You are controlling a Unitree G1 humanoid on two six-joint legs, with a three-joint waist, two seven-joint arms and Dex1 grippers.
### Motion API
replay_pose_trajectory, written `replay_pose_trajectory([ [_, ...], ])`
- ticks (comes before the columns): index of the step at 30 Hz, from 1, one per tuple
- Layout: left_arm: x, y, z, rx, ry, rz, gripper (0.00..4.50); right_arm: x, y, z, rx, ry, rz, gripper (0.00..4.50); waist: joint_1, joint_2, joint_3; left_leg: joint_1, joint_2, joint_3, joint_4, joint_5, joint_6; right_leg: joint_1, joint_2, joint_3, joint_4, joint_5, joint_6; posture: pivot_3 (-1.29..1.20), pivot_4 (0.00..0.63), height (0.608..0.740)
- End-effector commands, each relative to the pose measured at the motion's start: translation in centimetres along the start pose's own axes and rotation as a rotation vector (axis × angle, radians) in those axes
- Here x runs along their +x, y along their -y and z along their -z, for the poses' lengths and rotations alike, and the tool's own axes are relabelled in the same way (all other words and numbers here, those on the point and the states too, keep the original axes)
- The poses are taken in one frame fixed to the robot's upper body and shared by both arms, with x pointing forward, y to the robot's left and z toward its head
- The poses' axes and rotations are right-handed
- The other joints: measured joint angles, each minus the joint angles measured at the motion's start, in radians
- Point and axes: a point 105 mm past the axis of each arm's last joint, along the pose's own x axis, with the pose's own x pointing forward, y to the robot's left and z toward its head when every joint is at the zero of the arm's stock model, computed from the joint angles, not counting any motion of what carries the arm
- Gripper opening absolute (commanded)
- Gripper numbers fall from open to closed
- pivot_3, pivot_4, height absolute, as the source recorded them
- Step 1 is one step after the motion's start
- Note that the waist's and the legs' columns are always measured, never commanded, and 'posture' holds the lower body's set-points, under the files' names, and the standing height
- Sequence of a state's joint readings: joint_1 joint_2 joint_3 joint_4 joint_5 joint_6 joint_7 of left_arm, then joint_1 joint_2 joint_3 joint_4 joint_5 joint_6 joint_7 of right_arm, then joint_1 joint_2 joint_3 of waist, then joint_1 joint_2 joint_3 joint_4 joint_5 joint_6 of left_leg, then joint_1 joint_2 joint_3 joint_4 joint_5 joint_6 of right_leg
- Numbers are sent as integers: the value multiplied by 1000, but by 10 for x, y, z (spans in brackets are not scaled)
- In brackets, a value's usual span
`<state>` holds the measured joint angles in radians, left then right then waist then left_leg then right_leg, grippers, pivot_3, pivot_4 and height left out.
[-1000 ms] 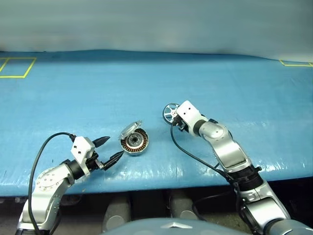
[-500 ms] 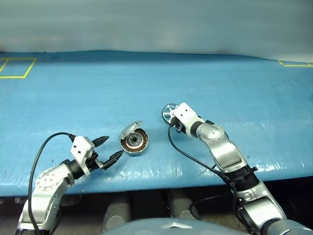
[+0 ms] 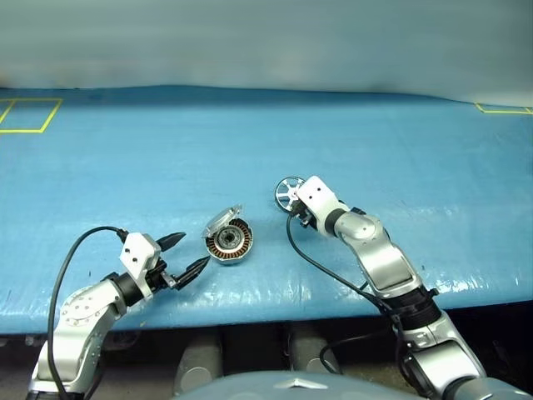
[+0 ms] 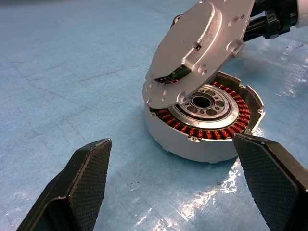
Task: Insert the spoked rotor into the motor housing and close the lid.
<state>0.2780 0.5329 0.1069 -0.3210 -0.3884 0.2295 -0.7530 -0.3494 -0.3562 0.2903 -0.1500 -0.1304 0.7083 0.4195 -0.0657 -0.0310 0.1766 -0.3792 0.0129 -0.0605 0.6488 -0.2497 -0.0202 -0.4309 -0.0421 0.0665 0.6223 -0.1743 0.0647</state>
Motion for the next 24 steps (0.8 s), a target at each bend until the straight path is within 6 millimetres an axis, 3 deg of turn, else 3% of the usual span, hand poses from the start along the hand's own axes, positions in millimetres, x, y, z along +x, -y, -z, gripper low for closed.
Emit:
replay_pose_trajectory([
  [1,0,0,-8,45,19,1,4412,-2,0,-2,41,15,-2,1927,-1,0,0,0,0,0,0,0,0,0,0,0,0,0,0,0,150,740],
  [4,0,-1,-8,48,20,-1,4412,3,0,3,62,-5,1,1756,-1,0,0,0,0,0,0,0,0,0,0,0,0,0,0,0,150,740],
  [6,0,-2,-9,52,20,-4,4412,4,1,5,76,-12,9,1317,-1,0,0,0,0,0,0,0,0,0,0,0,0,0,0,0,150,740],
  [10,0,-3,-9,52,21,-8,4412,5,-1,4,91,-6,3,30,-1,0,0,0,0,0,0,0,0,0,0,0,0,0,0,0,150,740],
  [14,-1,-3,-9,52,22,-9,4412,3,-1,4,98,-3,7,30,-1,0,0,0,0,0,0,0,0,0,0,0,0,0,0,0,150,740],
  [18,-1,-3,-11,55,33,-5,4412,-6,5,-12,203,115,17,30,0,0,0,0,0,0,0,0,0,0,0,0,0,0,0,0,150,740],
  [24,1,-1,-12,57,51,15,4412,-34,-10,-37,313,302,-175,30,0,1,1,-1,0,0,0,0,0,-1,0,0,0,0,0,0,150,740],
])
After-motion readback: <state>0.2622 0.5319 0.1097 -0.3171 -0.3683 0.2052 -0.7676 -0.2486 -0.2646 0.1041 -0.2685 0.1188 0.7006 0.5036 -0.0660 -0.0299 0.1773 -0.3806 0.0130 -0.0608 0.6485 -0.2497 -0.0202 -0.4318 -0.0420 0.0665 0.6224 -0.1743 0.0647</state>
